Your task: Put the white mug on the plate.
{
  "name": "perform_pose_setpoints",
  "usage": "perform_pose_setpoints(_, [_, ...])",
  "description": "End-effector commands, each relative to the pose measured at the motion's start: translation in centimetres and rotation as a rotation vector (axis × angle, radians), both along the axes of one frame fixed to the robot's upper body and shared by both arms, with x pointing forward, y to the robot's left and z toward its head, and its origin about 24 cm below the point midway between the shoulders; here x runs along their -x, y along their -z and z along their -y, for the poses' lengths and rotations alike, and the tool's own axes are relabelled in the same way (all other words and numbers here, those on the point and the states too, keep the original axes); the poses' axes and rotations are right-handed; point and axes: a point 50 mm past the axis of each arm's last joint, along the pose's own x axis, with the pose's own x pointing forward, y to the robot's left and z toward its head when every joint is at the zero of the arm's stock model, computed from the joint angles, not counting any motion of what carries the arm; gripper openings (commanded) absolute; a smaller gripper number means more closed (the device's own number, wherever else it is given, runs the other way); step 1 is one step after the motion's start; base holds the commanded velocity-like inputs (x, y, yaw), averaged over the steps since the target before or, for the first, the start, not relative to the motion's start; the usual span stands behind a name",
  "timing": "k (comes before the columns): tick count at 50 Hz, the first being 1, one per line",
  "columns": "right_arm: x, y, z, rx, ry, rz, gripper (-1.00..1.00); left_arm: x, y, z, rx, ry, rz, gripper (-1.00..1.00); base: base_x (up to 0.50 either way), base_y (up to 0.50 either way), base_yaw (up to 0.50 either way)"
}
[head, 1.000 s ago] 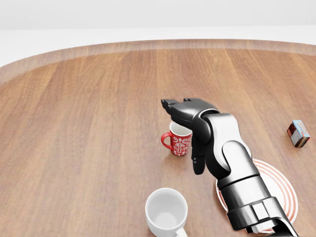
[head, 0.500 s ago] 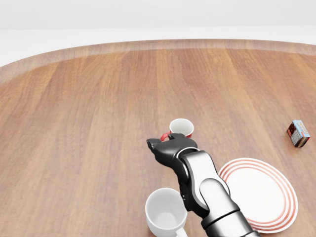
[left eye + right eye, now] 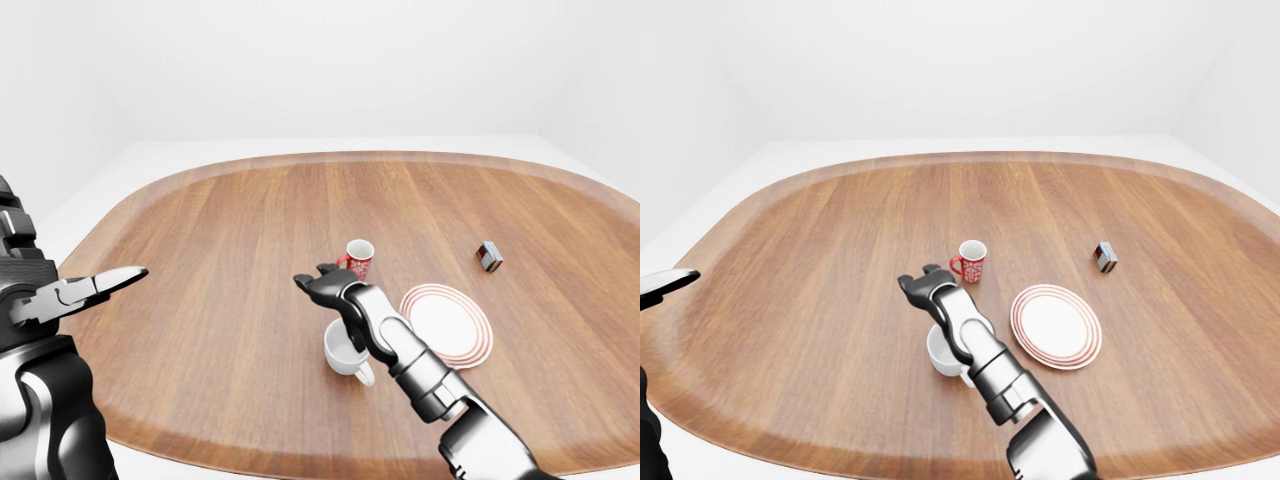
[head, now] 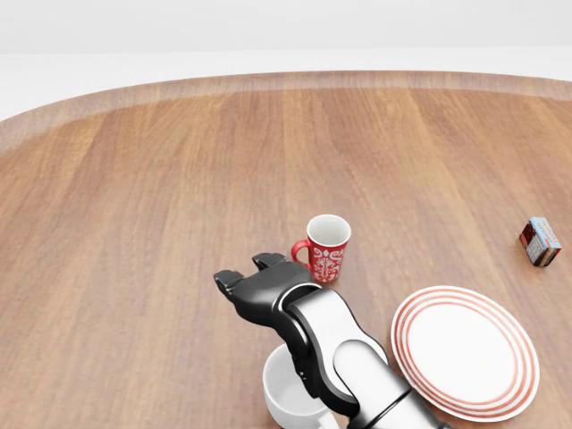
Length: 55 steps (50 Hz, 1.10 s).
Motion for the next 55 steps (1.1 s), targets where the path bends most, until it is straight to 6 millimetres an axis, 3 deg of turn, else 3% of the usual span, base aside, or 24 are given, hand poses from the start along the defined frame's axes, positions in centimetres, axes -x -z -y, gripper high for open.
perform_pose_setpoints(1, [0.6,0.5,-0.6,0.010,-0.022,-0.009,1.00,-0.1,0.1,0.0,0.001,0.001,-0.007,1.00,0.00,0.00,0.00])
perform_pose_setpoints(21, [0.4,2.6,1.2,-0.008,0.194,-0.080,1.00,-0.2,0.3,0.0,0.000,0.001,-0.014,1.00,0.00,0.00,0.00])
perform_pose_setpoints(55, [1.4,5.2,0.8,0.019,0.182,-0.189,1.00,-0.1,0.1,0.1,-0.001,0.001,-0.006,1.00,0.00,0.00,0.00])
